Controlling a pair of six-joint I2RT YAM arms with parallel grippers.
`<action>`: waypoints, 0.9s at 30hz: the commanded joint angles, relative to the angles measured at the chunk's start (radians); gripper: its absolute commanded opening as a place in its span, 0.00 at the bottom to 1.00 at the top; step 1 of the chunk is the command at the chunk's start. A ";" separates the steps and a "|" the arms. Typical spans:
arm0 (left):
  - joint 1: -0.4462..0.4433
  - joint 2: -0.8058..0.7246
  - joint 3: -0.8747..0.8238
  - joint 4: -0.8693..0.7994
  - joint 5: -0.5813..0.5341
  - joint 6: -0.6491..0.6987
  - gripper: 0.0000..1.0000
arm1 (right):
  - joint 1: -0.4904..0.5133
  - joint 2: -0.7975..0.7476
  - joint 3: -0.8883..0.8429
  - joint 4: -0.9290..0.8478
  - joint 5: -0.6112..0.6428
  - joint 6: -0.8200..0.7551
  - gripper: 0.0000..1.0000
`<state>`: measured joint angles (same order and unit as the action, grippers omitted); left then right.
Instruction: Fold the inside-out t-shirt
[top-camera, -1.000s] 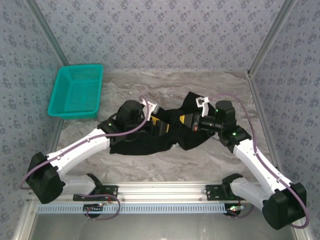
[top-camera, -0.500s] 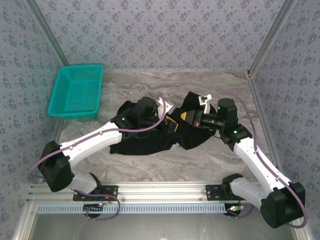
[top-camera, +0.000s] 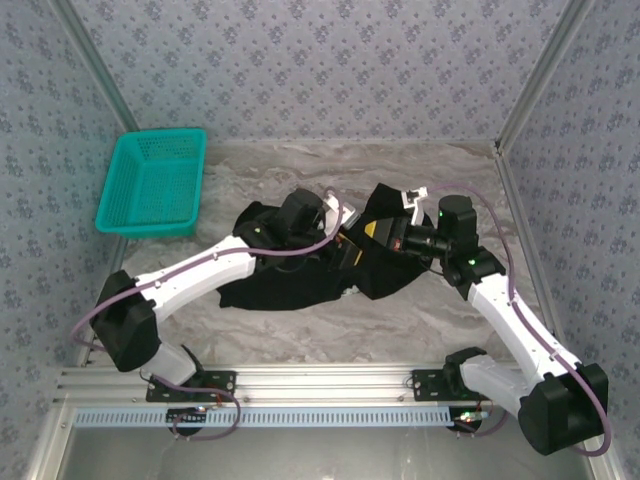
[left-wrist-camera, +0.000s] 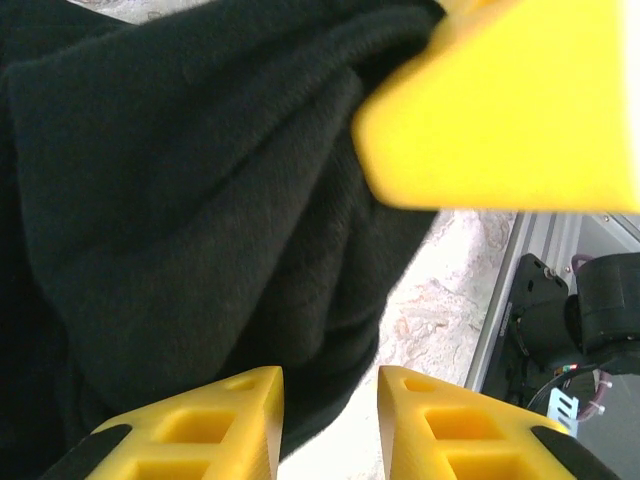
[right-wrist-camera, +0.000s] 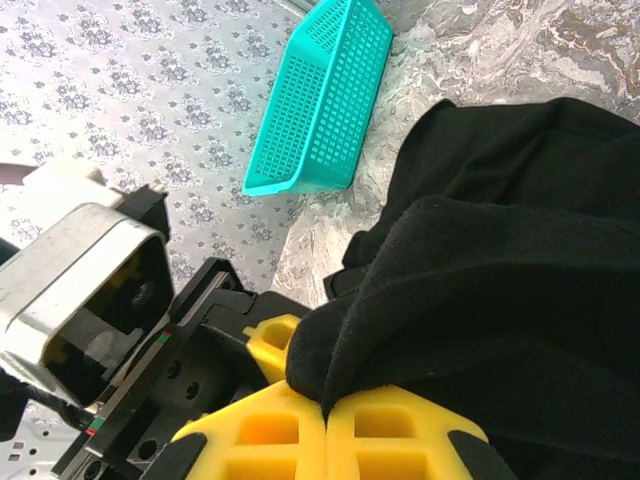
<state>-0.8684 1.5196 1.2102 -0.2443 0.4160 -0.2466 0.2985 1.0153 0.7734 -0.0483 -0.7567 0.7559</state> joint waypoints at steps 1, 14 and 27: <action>0.015 0.018 0.051 -0.011 0.013 0.014 0.30 | -0.005 -0.015 0.016 0.022 -0.025 0.013 0.00; 0.031 0.060 0.087 0.031 0.055 -0.003 0.27 | -0.003 -0.014 0.000 0.044 -0.033 0.019 0.00; 0.125 -0.079 -0.064 0.160 0.265 -0.166 0.00 | 0.018 0.040 0.208 -0.422 0.338 -0.295 0.05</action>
<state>-0.7734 1.5070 1.1839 -0.1696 0.5694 -0.3252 0.3058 1.0359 0.9104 -0.3054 -0.5793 0.5884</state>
